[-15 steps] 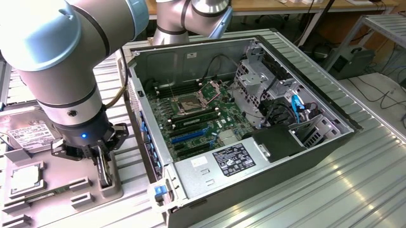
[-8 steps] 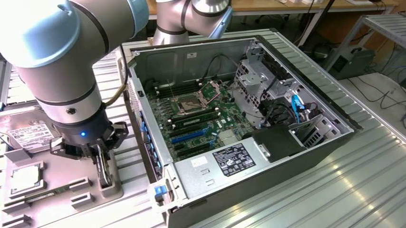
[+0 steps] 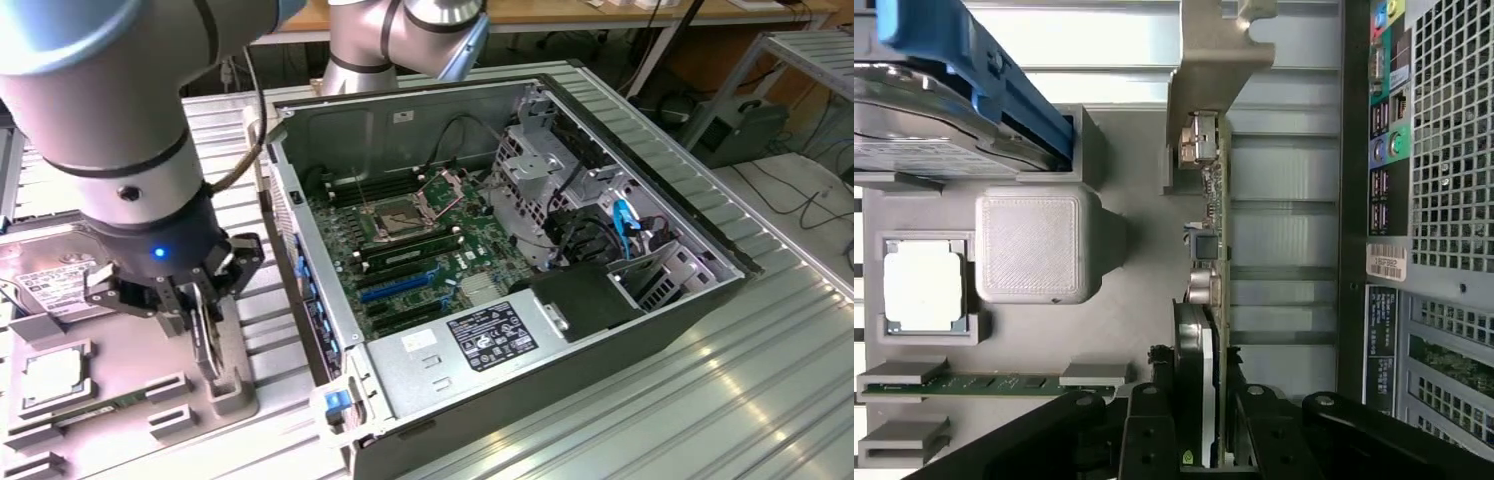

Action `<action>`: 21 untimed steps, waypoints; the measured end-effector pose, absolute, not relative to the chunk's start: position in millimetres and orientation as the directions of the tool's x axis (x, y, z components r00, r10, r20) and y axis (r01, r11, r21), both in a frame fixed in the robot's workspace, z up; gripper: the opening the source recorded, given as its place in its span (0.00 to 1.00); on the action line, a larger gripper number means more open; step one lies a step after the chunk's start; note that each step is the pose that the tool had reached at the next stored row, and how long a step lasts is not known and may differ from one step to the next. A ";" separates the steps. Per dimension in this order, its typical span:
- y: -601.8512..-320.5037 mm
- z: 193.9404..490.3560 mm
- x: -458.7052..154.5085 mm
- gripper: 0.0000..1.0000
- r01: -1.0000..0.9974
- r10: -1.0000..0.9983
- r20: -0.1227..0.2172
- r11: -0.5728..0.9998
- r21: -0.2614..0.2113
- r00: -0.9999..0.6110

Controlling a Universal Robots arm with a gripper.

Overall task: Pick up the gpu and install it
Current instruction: 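Pick up the gpu and move the gpu toward the slot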

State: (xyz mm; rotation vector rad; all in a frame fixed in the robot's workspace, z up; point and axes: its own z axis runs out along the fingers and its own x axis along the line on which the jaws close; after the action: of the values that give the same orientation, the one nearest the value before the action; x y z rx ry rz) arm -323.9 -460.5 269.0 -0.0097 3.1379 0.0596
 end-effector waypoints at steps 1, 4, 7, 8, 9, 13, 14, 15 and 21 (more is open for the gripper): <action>-460.4 274.2 -323.9 0.28 -0.006 -0.006 -0.003 0.999 0.038 -1.000; -460.3 290.6 -323.9 0.28 -0.006 -0.006 -0.003 0.999 0.038 -1.000; -460.1 309.5 -323.9 0.28 -0.006 -0.006 -0.003 0.999 0.038 -1.000; -459.9 316.4 -323.9 0.28 -0.006 -0.006 -0.003 0.999 0.038 -1.000; -459.8 323.8 -323.9 0.28 -0.006 -0.006 -0.003 0.999 0.038 -1.000; -459.6 343.3 -323.9 0.28 -0.006 -0.006 -0.003 0.999 0.038 -1.000; -459.6 347.7 -323.9 0.28 -0.006 -0.006 -0.003 0.999 0.038 -1.000; -459.6 352.4 -323.9 0.28 -0.006 -0.006 -0.003 0.999 0.038 -1.000; -459.2 379.6 -323.9 0.28 -0.006 -0.006 -0.003 0.999 0.038 -1.000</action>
State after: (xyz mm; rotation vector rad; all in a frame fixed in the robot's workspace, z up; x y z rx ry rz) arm -323.9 -459.2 379.6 -0.0097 3.1379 0.0596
